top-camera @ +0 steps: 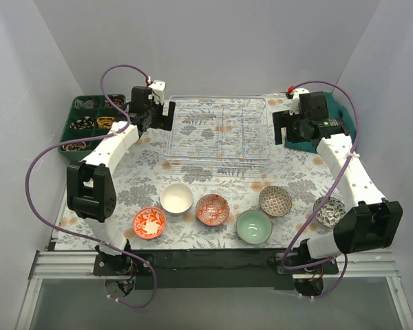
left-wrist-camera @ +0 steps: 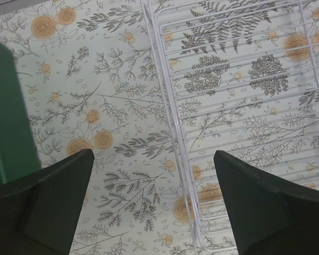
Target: Load the bowls into the dish rack
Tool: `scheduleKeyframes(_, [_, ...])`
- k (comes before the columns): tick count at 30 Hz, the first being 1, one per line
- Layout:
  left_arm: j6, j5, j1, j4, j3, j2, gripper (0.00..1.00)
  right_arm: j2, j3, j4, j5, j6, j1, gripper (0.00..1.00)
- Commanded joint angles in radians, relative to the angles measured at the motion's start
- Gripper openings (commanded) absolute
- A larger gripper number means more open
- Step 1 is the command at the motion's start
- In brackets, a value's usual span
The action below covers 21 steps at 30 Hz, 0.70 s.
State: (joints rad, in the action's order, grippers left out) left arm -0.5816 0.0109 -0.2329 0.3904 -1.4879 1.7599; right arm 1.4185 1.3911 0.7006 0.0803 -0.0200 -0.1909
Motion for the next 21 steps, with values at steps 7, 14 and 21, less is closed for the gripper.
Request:
scheduleKeyframes(7, [-0.007,0.009,-0.002,-0.002,-0.026,0.019,0.98,0.147,0.164,0.025,-0.053,-0.057,0.001,0.95])
scheduleKeyframes(14, [-0.021,0.017,-0.002,0.019,-0.014,0.032,0.89,0.273,0.229,0.016,-0.105,-0.018,0.001,0.92])
scheduleKeyframes(21, [0.008,-0.080,0.000,0.057,-0.032,0.081,0.51,0.344,0.273,0.016,-0.126,-0.009,-0.012,0.91])
